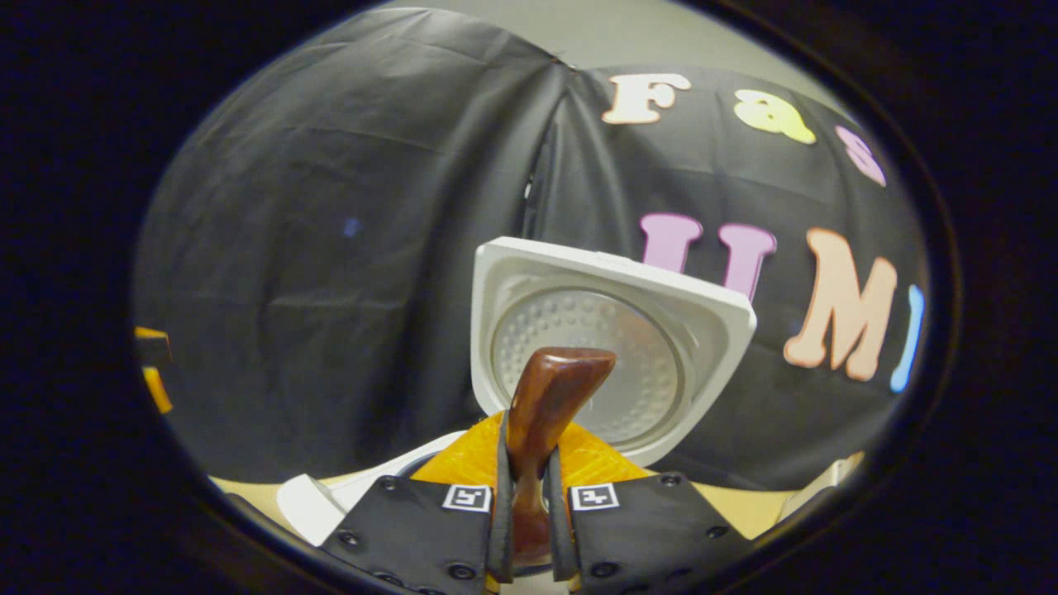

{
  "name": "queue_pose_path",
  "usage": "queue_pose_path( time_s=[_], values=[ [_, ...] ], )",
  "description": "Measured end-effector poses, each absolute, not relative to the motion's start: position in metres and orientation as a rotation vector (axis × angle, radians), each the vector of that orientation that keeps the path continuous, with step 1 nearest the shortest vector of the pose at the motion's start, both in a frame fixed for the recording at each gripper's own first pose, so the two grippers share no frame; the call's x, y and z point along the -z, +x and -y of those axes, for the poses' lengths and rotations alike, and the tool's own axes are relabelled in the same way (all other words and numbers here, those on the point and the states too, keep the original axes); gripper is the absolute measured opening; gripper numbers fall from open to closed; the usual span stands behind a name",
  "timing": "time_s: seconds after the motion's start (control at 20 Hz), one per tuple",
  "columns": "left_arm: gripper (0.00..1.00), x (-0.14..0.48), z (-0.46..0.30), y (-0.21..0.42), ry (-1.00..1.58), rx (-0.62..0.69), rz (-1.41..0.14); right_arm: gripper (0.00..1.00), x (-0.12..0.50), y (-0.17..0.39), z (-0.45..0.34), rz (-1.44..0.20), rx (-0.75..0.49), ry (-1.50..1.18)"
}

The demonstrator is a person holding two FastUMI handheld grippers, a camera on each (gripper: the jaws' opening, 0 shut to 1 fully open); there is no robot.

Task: Close the left gripper, press the button to open the rice cooker; take a wooden spoon from the chopstick holder with the right hand, scoop a spoonful of rice and pour it into the rice cooker, then put the wooden spoon back into the chopstick holder.

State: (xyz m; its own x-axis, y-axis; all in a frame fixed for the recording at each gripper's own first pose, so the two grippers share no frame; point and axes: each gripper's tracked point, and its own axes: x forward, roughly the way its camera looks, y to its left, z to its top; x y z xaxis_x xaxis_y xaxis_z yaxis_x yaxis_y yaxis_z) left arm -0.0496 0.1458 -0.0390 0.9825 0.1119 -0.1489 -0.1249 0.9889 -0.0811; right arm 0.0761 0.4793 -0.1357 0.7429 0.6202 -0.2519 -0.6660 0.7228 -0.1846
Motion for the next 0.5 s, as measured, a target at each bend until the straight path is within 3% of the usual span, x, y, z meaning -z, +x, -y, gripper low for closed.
queue_pose_path(
  time_s=[0.25, 0.5],
  values=[
    [0.95, 0.036, -0.141, -0.047, -0.096, -0.114, -0.135, 0.21, 0.111, 0.069, -0.482, 0.028, -0.740, -0.498],
    [0.95, 0.030, -0.132, -0.045, -0.092, -0.102, -0.121, 0.20, 0.106, 0.061, -0.471, 0.027, -0.747, -0.517]
  ],
)
